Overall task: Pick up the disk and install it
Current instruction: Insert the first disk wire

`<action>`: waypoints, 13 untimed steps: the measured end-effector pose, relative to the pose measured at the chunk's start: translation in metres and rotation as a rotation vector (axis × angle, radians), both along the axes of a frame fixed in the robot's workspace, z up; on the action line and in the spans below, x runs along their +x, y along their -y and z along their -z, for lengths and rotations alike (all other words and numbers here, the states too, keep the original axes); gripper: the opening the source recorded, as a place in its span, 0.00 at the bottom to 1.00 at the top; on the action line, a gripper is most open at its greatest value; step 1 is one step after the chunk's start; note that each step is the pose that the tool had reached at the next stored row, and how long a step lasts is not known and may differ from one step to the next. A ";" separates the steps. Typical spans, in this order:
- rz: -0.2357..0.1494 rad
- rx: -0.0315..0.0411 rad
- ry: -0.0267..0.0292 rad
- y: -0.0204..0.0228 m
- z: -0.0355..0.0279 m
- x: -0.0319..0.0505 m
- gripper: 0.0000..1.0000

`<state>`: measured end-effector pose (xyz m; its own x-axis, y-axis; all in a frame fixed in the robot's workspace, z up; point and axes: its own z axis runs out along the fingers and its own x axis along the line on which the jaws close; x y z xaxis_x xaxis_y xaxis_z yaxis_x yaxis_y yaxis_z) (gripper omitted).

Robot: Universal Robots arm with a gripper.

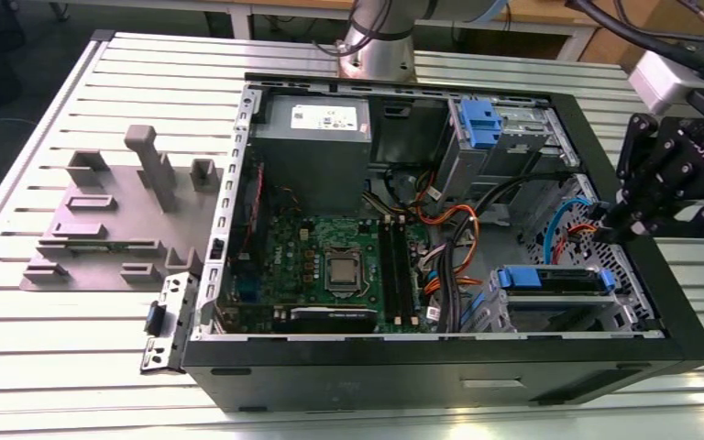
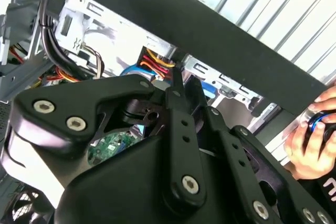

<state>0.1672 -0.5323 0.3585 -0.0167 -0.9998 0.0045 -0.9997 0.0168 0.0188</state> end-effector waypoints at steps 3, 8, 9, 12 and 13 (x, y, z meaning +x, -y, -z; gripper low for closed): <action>0.000 0.0000 -0.0347 -0.0014 0.0011 0.0023 0.24; 0.000 -0.0004 -0.0475 -0.0041 0.0037 0.0066 0.24; 0.000 -0.0006 -0.0490 -0.0051 0.0047 0.0071 0.24; 0.000 -0.0033 -0.0518 -0.0065 0.0070 0.0081 0.24; 0.001 -0.0046 -0.0518 -0.0065 0.0070 0.0083 0.24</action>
